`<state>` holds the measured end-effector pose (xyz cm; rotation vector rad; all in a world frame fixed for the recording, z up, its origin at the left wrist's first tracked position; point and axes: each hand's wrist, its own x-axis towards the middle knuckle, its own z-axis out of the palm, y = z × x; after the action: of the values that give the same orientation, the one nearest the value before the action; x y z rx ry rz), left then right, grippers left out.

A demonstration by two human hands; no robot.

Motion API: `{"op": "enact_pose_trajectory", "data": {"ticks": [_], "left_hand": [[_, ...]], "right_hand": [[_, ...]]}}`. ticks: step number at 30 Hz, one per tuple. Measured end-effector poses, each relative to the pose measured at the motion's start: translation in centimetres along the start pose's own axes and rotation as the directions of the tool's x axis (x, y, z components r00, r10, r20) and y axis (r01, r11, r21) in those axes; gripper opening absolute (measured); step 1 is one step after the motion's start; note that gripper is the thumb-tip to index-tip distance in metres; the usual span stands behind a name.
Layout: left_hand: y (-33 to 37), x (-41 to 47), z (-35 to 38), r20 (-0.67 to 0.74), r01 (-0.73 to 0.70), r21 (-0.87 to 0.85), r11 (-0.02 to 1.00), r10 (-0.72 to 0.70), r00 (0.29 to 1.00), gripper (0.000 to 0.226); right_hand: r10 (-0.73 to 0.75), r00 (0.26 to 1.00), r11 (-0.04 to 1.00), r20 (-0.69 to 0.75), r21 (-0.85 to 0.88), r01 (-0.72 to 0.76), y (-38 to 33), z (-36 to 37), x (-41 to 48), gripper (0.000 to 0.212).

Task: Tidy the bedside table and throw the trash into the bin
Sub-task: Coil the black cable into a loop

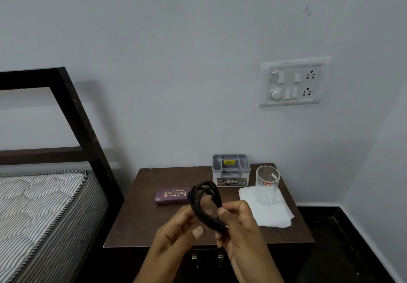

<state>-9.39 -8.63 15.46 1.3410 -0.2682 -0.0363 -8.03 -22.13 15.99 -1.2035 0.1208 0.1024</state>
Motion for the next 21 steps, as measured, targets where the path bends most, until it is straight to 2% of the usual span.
{"op": "enact_pose_trajectory", "data": {"ticks": [3,5,10,13,16,17,21], "left_hand": [[0.0,0.5,1.0,-0.042,0.053,-0.183,0.982,-0.062,0.997,0.076],[0.0,0.5,1.8,-0.111,0.007,-0.204,0.979,-0.03,0.993,0.073],[-0.1,0.2,3.1,-0.341,-0.059,-0.074,0.995,0.031,0.939,0.06],[0.2,0.6,3.3,-0.443,-0.042,-0.032,0.999,0.023,0.896,0.026],[0.3,0.7,3.3,-0.515,-0.016,-0.027,1.0,0.0,0.857,0.004],[0.4,0.7,3.3,-0.539,-0.016,-0.014,1.0,0.006,0.842,0.005],[0.5,0.9,3.0,-0.563,-0.038,0.154,0.987,0.12,0.818,0.017]], "right_hand": [[-0.088,0.996,0.988,-0.013,-0.13,0.086,0.4,0.4,-0.1,0.005],[-0.119,0.993,0.978,-0.015,-0.174,0.115,0.5,0.5,-0.3,0.005],[-0.303,0.952,0.906,-0.051,-0.324,0.271,1.1,0.8,-0.7,0.012],[-0.41,0.911,0.849,-0.045,-0.385,0.362,1.2,0.9,-0.9,0.005],[-0.463,0.886,0.805,-0.012,-0.424,0.415,1.6,1.1,-1.1,0.007],[-0.476,0.879,0.791,-0.009,-0.441,0.424,1.7,1.2,-1.2,0.004],[-0.568,0.823,0.703,-0.002,-0.522,0.484,2.1,1.6,-1.3,0.014]]}}
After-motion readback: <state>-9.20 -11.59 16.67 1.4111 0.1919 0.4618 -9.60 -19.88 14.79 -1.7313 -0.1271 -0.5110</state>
